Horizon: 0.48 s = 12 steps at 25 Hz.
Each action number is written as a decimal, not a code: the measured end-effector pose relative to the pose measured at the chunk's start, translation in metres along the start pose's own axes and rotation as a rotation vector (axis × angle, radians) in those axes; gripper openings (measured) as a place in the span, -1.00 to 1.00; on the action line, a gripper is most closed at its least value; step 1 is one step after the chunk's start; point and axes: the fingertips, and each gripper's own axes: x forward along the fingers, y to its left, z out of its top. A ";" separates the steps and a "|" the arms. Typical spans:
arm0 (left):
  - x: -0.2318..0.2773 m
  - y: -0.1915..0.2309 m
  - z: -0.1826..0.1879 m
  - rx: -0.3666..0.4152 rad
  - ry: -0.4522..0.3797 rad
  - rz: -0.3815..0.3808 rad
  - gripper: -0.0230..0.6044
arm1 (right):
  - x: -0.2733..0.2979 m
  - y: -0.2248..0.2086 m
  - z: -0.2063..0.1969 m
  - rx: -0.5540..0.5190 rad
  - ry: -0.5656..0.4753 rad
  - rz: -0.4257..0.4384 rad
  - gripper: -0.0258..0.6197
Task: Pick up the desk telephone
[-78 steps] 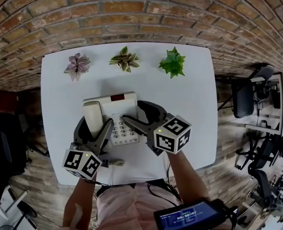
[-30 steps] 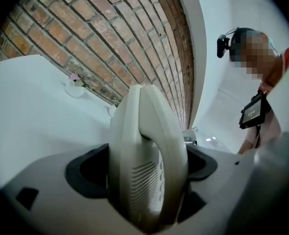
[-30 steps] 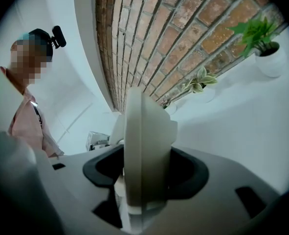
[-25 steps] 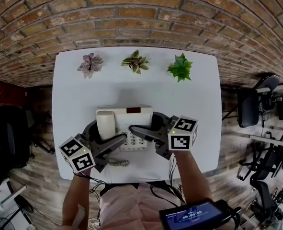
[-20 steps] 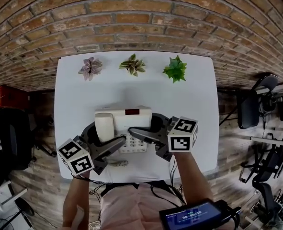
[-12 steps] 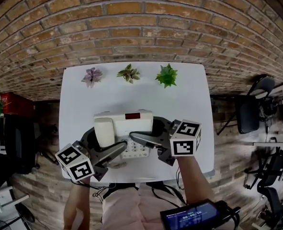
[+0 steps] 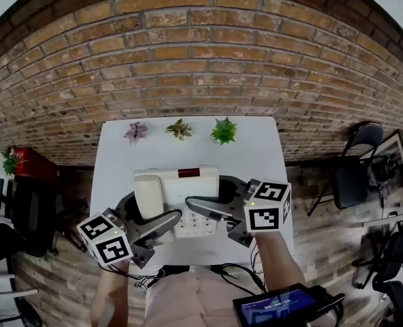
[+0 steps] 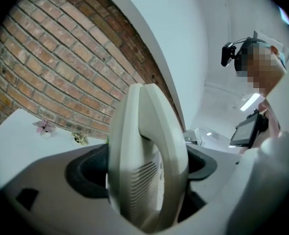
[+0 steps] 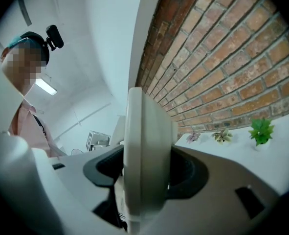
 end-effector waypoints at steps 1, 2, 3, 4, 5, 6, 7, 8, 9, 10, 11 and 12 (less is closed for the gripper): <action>-0.001 -0.005 0.005 0.012 -0.006 -0.002 0.52 | -0.002 0.005 0.005 -0.012 -0.005 0.003 -0.13; -0.001 -0.010 0.008 0.021 -0.011 -0.004 0.52 | -0.004 0.009 0.009 -0.022 -0.009 0.004 -0.13; -0.002 -0.014 0.011 0.025 -0.016 -0.006 0.52 | -0.006 0.013 0.013 -0.031 -0.014 0.005 -0.13; -0.002 -0.017 0.014 0.026 -0.023 -0.007 0.52 | -0.008 0.016 0.015 -0.036 -0.018 0.004 -0.13; -0.002 -0.021 0.016 0.024 -0.029 -0.008 0.52 | -0.011 0.019 0.018 -0.038 -0.021 0.005 -0.13; -0.002 -0.025 0.018 0.024 -0.035 -0.007 0.52 | -0.013 0.021 0.020 -0.039 -0.023 0.007 -0.13; -0.002 -0.028 0.019 0.027 -0.040 -0.006 0.52 | -0.016 0.024 0.021 -0.041 -0.024 0.009 -0.13; -0.002 -0.031 0.020 0.032 -0.043 -0.005 0.52 | -0.018 0.026 0.022 -0.044 -0.024 0.011 -0.13; -0.002 -0.034 0.020 0.037 -0.046 -0.005 0.52 | -0.020 0.027 0.023 -0.049 -0.023 0.012 -0.13; -0.002 -0.036 0.020 0.041 -0.049 -0.006 0.52 | -0.021 0.029 0.024 -0.055 -0.022 0.012 -0.13; -0.002 -0.038 0.021 0.044 -0.051 -0.006 0.52 | -0.022 0.030 0.024 -0.060 -0.022 0.012 -0.13; -0.002 -0.039 0.021 0.046 -0.054 -0.006 0.52 | -0.023 0.032 0.025 -0.065 -0.022 0.013 -0.13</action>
